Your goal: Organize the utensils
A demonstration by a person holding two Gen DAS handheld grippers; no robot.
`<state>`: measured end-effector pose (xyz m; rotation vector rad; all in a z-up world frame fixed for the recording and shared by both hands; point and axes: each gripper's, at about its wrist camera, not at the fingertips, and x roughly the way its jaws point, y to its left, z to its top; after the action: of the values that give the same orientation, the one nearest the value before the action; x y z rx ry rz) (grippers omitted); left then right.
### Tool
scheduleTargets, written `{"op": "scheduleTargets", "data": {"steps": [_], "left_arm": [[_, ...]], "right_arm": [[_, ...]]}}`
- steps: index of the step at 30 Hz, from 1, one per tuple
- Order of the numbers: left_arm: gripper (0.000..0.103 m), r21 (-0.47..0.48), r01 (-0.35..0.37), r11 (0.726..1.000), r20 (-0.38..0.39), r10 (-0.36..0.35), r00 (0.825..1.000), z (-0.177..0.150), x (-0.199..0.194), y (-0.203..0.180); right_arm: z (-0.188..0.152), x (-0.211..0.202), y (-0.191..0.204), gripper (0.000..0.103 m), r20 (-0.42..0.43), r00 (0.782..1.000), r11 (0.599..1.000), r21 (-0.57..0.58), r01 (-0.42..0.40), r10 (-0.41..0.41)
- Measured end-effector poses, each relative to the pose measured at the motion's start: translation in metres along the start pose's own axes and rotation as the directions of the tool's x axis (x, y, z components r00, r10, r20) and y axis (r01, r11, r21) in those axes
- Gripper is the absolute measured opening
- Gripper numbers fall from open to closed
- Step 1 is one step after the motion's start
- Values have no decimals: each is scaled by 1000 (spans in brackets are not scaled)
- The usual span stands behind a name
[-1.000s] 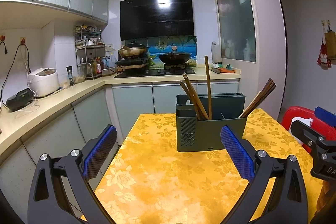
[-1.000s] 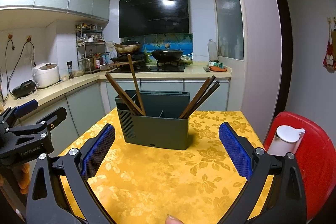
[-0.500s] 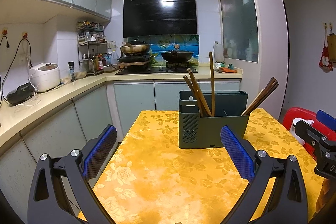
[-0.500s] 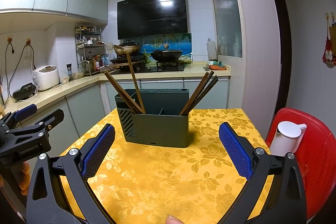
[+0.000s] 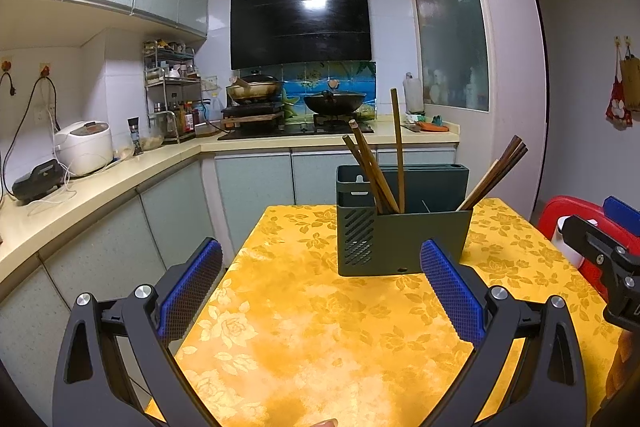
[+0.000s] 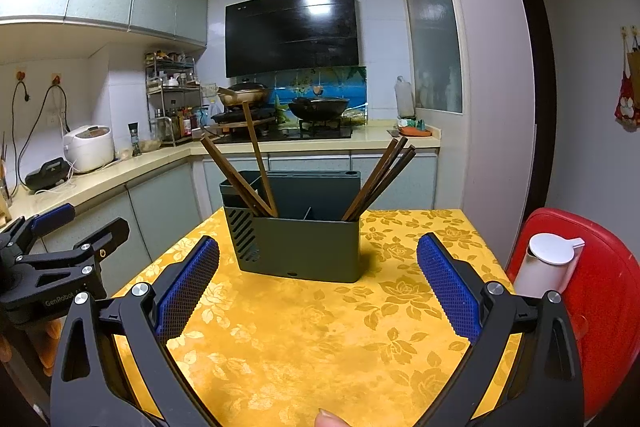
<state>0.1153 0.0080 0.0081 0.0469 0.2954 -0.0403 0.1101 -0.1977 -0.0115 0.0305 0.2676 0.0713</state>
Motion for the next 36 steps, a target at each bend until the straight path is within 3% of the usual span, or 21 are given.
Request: {"op": "scheduleTargets", "data": {"steps": [36], "left_arm": [[96,-12,11,1000,-40,-11,999,-8,2,-2]], "right_arm": [[-6,9,2,96,-38,999,1000,10,-10,10]]}}
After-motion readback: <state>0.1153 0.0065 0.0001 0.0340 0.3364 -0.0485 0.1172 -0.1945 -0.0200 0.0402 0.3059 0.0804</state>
